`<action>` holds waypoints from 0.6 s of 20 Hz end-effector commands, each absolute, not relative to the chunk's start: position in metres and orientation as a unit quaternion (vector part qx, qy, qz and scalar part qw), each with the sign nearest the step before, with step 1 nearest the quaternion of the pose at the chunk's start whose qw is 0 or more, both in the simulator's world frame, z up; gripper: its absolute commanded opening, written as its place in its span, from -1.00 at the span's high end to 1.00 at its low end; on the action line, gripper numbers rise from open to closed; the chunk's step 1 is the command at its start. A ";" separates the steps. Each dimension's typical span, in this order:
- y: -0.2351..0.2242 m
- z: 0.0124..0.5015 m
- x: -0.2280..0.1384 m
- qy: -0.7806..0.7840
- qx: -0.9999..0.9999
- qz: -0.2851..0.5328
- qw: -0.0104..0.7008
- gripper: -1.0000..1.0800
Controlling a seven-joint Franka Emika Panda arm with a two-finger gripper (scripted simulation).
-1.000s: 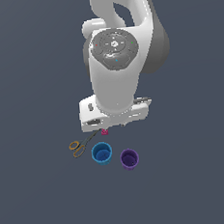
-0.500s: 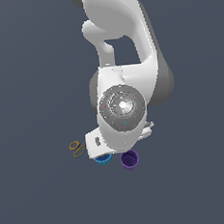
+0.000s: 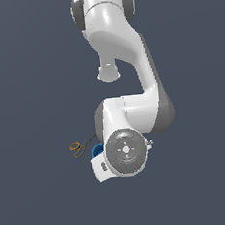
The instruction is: Pick up a designated object from a clutter of objects.
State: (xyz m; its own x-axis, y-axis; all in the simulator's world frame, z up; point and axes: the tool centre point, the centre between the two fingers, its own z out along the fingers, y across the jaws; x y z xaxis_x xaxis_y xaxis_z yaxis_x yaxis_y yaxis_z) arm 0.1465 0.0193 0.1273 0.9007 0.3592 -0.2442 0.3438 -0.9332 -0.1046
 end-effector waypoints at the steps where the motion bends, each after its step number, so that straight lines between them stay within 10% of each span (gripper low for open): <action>1: 0.020 0.117 0.151 -0.188 -0.972 0.134 0.033 -0.23; 12: 0.022 0.099 0.155 -0.199 -0.969 0.140 0.040 -0.23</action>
